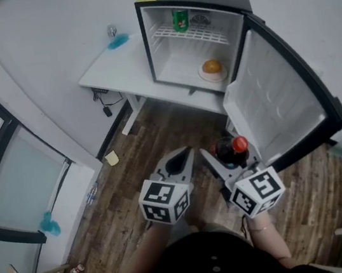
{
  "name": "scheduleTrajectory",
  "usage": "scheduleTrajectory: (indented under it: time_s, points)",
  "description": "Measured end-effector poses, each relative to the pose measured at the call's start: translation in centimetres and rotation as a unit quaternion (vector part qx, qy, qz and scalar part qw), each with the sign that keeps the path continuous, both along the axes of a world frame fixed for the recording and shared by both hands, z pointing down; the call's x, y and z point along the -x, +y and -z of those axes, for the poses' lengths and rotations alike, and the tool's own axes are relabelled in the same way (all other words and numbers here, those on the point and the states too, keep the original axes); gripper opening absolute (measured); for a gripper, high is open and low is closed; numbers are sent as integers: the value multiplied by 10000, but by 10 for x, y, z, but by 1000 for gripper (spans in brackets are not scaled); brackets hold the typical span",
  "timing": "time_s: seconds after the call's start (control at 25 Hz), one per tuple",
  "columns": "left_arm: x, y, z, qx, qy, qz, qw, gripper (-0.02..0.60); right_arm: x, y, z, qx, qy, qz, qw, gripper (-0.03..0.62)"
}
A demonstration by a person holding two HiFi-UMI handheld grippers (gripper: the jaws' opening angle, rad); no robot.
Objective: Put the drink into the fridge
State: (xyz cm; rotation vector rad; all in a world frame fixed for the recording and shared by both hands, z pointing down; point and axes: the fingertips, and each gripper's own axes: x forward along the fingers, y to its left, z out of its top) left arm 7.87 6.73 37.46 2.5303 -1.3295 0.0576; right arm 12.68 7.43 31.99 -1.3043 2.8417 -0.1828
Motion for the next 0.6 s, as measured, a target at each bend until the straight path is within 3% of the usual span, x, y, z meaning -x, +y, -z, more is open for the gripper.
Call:
scheduleTrajectory:
  time_s: [0.6]
  points:
    - [28, -106, 3, -22, 4, -168, 9999, 6, 27, -104, 5, -87, 105, -137, 9998, 316]
